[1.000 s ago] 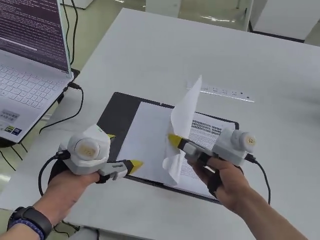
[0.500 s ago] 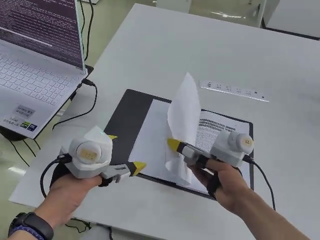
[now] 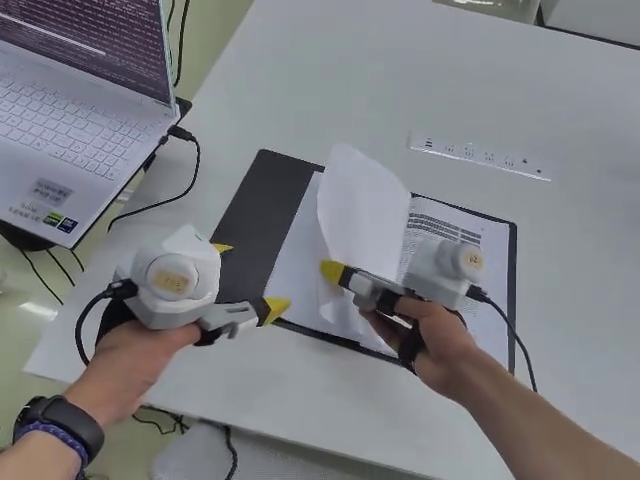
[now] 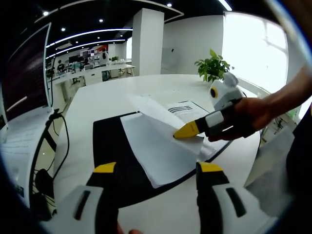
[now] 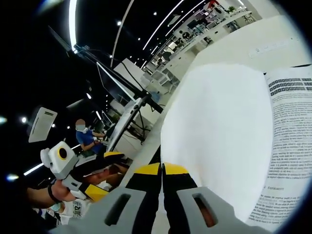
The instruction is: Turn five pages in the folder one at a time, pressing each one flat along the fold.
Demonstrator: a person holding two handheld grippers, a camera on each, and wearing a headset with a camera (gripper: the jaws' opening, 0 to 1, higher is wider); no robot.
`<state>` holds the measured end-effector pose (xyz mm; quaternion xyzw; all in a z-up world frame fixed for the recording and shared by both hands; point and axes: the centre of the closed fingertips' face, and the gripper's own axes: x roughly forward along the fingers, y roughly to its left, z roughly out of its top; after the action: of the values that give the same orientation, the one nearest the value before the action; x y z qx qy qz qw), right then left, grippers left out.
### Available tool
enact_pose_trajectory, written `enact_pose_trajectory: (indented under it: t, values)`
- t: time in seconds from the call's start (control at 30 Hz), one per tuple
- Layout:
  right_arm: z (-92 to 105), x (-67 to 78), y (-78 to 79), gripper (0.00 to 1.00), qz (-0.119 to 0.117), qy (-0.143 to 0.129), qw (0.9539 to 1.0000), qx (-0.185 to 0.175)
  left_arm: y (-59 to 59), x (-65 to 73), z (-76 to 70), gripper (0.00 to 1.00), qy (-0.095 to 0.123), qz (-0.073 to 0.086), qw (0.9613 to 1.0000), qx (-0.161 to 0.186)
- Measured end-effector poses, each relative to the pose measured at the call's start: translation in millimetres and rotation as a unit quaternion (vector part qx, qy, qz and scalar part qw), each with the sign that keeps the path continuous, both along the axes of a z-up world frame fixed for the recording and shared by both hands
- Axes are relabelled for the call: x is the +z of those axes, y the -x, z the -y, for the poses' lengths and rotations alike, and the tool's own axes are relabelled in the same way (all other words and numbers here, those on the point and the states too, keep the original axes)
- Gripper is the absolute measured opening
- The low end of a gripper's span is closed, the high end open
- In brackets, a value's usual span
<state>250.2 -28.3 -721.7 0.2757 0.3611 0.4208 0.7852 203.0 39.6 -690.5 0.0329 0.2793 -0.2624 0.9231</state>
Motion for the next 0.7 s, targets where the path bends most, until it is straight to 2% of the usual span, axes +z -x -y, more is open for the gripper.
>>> enact_pose_trajectory:
  t: [0.17,0.47,0.6,0.7]
  values:
    - [-3.6,-16.4,-2.6,0.00,-0.016,0.007,0.9998,-0.003,0.3,-2.7,-1.3,0.63,0.003,-0.002,1.0000,0.001]
    - [-15.7,-31.2,-11.2,0.00,-0.040,0.004,0.9990,-0.016,1.8,-4.2,-2.4,0.63,0.003,-0.004,1.0000,-0.006]
    - [-22.4,-40.0,-10.0,0.00,-0.049,0.009,0.9986,-0.014,1.3,-6.9,-1.7,0.63,0.003,-0.008,0.9999,-0.007]
    - [-26.5,-47.0,-11.0,0.00,-0.059,0.009,0.9981,-0.012,0.4,-6.4,-1.3,0.63,0.011,-0.009,0.9999,-0.002]
